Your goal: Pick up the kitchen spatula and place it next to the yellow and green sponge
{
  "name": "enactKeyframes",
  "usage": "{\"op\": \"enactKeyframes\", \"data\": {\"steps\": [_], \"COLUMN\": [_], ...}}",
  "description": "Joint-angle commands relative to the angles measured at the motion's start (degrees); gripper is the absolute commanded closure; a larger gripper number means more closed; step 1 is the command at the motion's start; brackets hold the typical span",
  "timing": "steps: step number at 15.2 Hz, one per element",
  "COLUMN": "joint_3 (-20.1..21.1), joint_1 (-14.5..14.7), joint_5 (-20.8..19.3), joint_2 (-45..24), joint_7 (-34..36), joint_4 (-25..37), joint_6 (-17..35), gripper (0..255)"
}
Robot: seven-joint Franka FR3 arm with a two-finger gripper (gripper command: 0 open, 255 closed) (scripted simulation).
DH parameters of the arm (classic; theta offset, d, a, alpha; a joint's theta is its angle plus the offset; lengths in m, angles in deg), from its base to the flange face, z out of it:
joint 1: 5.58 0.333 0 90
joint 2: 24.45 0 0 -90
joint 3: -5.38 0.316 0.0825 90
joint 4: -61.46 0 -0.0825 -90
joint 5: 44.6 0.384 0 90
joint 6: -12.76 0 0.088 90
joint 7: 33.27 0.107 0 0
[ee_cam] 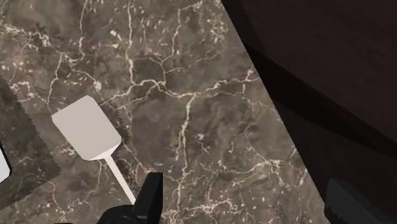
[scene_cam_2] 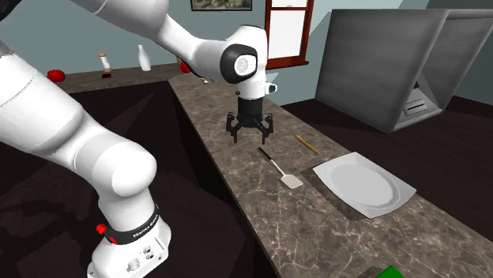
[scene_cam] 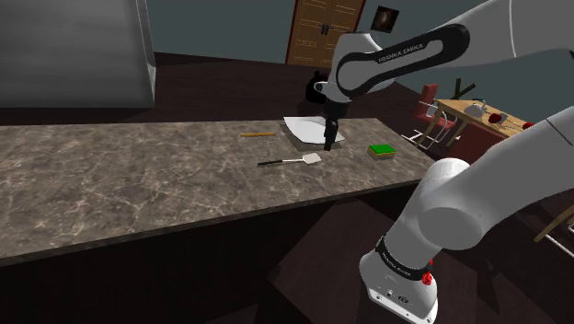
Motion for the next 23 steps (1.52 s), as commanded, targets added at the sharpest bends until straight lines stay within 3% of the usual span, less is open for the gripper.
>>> {"op": "enactKeyframes", "data": {"steps": [1, 5, 9, 14, 23], "joint_3": [-3.0, -8.0, -10.3, -5.4, -1.1], "joint_1": [1.6, 5.3, 7.9, 4.5, 1.4], "joint_5": [1.1, 7.2, 18.8, 33.7, 39.9], "joint_2": [-5.1, -15.6, -27.2, -40.7, -47.5], "joint_7": [-6.2, -19.3, -35.6, -54.9, -60.3], "joint_4": [1.6, 5.2, 10.3, 18.8, 20.4], "joint_6": [4.6, 12.5, 18.0, 20.6, 24.9], "gripper": [0, 0, 0, 0, 0]}}
